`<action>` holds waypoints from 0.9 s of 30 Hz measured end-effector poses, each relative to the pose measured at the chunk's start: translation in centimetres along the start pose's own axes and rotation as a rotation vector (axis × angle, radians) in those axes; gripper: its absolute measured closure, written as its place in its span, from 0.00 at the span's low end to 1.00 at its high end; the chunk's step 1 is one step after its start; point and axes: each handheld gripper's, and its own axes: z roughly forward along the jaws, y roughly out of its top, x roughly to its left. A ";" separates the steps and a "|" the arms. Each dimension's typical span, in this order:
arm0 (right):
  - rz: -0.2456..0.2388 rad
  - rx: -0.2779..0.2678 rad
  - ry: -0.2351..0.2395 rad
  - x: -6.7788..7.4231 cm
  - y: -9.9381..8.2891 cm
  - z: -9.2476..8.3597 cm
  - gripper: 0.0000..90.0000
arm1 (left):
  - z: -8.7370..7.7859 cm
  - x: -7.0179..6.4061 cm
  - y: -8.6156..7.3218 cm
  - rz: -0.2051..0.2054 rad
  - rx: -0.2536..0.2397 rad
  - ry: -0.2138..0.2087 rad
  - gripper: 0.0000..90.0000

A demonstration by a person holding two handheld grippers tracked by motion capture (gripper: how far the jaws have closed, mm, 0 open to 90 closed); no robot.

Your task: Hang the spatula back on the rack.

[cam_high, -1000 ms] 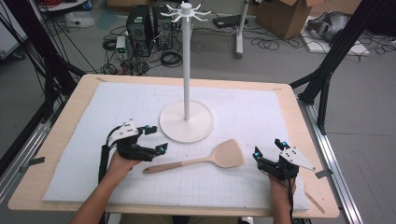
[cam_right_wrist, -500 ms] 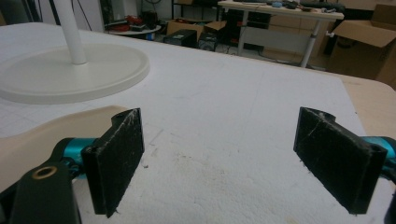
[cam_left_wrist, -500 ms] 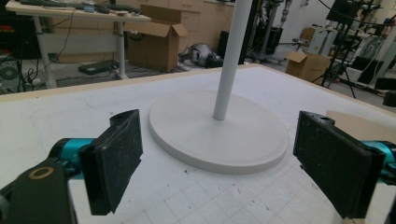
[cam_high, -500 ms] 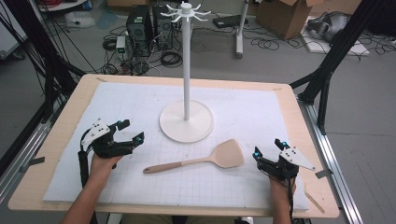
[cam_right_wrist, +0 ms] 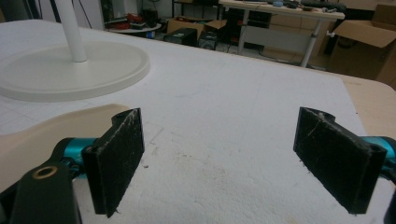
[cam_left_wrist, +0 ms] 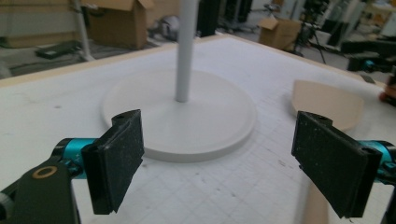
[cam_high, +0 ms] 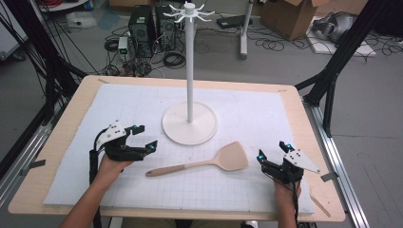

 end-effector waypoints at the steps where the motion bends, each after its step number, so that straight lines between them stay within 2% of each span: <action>1: 0.000 0.000 0.000 0.0 0.0 0.0 0.17 | 0.4 -0.3 0.1 0.003 0.008 -0.008 0.19; 9: 0.010 0.003 0.004 0.0 0.0 0.0 0.17 | 4.5 -3.6 0.7 0.062 0.159 -0.196 0.32; 13: 0.009 0.008 0.005 -0.1 0.0 0.0 0.17 | 6.7 -4.7 0.5 0.091 0.237 -0.259 0.37; 14: 0.007 0.006 0.005 -0.1 0.0 0.0 0.17 | 7.2 -5.0 0.4 0.097 0.260 -0.272 0.38; 15: 0.002 0.003 0.003 -0.1 0.0 0.1 0.17 | 8.1 -5.5 0.0 0.119 0.318 -0.288 0.39; 16: 0.005 0.004 0.003 0.0 0.0 0.0 0.17 | 8.1 -5.5 0.0 0.119 0.318 -0.288 0.41; 19: 0.006 0.004 -0.001 0.0 0.0 0.0 0.17 | 9.0 -6.0 -0.5 0.151 0.416 -0.301 0.46; 21: -0.006 0.005 0.000 0.0 0.0 0.0 0.17 | 9.3 -6.2 -0.7 0.159 0.446 -0.309 0.48; 27: -0.017 0.006 0.000 0.1 0.0 0.0 0.17 | 9.8 -6.6 -0.6 0.179 0.482 -0.314 0.51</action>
